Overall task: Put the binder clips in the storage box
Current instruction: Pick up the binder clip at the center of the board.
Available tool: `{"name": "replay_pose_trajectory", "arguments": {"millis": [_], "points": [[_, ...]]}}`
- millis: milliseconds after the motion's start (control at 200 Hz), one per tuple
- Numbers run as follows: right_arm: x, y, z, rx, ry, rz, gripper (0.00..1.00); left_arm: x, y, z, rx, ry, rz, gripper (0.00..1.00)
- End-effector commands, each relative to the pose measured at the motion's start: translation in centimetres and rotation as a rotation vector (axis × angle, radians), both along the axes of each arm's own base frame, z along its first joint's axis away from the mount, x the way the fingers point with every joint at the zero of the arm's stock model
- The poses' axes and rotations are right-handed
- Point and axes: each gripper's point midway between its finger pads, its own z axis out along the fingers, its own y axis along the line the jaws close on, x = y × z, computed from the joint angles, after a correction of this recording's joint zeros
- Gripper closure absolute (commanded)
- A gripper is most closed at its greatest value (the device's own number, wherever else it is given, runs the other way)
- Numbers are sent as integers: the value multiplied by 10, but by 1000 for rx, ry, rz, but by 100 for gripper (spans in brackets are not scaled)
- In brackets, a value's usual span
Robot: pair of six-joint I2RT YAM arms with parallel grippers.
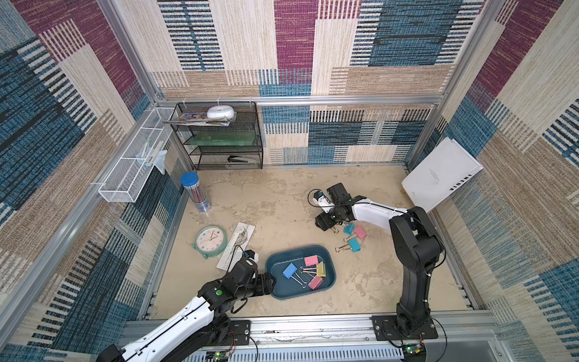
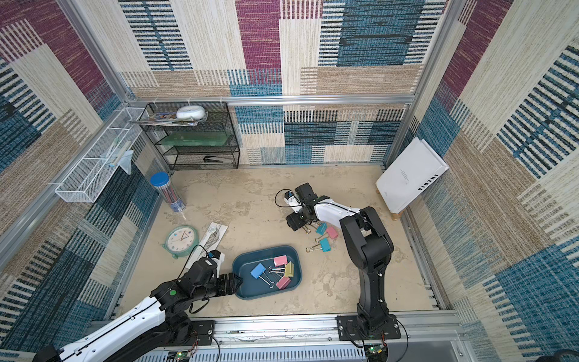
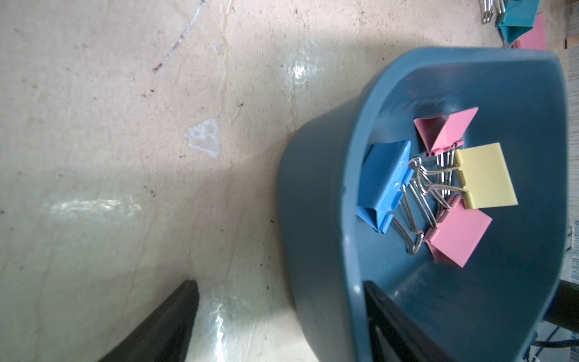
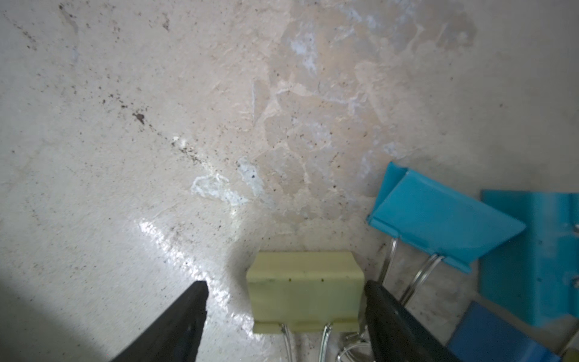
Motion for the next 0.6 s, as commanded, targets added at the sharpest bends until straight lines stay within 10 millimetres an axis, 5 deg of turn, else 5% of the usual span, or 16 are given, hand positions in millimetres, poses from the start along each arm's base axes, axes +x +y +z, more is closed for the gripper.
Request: {"name": "replay_pose_trajectory", "arguments": {"millis": [0, 366, 596], "points": [[-1, 2, -2, 11, 15, -7, 24, -6, 8, -6, 36, 29, 8, 16], [5, -2, 2, -8, -2, -43, 59, -5, 7, -6, 33, 28, 8, 16], [12, 8, 57, 45, -102, -20, 66, -5, 7, -6, 32, 27, 10, 16]]}}
